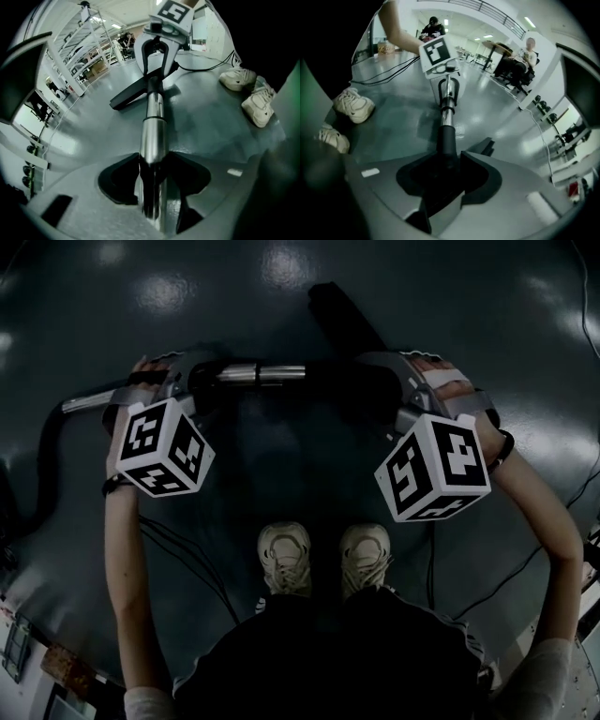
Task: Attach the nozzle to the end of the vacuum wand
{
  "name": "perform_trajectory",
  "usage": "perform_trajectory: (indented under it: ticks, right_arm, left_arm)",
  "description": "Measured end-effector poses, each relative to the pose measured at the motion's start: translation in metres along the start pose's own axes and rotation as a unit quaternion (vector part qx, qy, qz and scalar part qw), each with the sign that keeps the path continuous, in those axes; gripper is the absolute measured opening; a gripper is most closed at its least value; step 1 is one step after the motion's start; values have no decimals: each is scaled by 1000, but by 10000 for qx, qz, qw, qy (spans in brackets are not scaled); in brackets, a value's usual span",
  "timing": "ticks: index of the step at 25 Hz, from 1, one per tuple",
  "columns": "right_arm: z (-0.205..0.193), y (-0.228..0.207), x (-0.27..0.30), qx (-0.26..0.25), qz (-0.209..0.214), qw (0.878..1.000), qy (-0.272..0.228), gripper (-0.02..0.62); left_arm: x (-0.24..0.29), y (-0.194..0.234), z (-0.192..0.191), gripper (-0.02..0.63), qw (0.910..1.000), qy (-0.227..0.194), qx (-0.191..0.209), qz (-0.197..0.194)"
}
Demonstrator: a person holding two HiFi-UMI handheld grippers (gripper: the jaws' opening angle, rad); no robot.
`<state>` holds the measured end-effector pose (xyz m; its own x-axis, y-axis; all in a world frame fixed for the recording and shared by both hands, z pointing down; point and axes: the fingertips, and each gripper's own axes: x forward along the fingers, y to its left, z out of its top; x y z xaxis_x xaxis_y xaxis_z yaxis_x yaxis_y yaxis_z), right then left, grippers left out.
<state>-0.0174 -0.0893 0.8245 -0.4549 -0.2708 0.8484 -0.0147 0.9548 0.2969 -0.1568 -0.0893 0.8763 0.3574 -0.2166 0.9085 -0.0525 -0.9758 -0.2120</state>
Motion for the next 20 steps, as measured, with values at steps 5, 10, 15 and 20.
perform_trajectory:
  ticks: [5,10,15,20]
  right_arm:
    - [16,-61,-59,1721,-1198,9726,-1006,6]
    - [22,-126,-129,4399,-2472,8147,-2857,6]
    - [23,-134,-126,5296,-2649,7388,-3216,6]
    - [22,-121,-105,5093,-2680,7652,-2885,6]
  left_arm:
    - [-62,34,40,148,9714,-1568,-1571,838]
    - [-156,122,80,0,7345,-4430,-4193,2972]
    - [-174,129,106,0,6457,-4861,-4588,3692]
    - [-151,126,120,0,6846,-4600,-4372,3585]
